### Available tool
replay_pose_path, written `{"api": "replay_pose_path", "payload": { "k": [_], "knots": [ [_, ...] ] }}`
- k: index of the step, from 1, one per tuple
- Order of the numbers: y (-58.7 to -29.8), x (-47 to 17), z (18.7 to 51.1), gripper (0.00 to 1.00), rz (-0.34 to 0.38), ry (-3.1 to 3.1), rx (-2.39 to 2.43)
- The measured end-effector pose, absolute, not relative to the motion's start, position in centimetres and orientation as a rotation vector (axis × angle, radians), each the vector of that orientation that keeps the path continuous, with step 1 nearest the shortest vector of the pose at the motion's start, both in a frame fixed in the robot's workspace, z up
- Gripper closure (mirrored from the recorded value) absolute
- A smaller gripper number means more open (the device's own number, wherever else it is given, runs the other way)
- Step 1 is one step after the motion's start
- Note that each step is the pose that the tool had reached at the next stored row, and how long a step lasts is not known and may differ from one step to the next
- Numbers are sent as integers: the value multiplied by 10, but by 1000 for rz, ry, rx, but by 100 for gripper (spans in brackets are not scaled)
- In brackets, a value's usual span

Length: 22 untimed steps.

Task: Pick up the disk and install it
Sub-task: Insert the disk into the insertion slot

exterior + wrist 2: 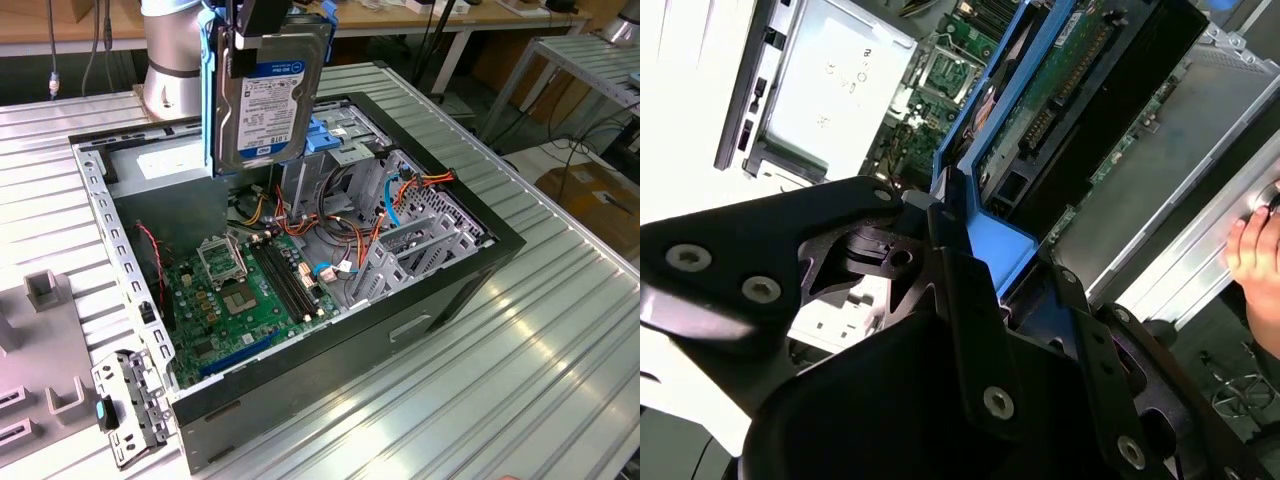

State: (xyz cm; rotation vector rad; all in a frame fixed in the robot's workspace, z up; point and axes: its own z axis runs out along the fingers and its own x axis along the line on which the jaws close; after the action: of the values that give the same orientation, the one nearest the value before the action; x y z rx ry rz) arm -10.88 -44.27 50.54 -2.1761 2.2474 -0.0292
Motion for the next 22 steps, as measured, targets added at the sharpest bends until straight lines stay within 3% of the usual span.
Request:
{"api": "replay_pose_path", "payload": {
  "k": [12, 22],
  "knots": [
    [-471, -109, 505, 63, -31, 2248, -2177],
    [-475, -76, 504, 63, -42, 2253, -2181]
  ]
}}
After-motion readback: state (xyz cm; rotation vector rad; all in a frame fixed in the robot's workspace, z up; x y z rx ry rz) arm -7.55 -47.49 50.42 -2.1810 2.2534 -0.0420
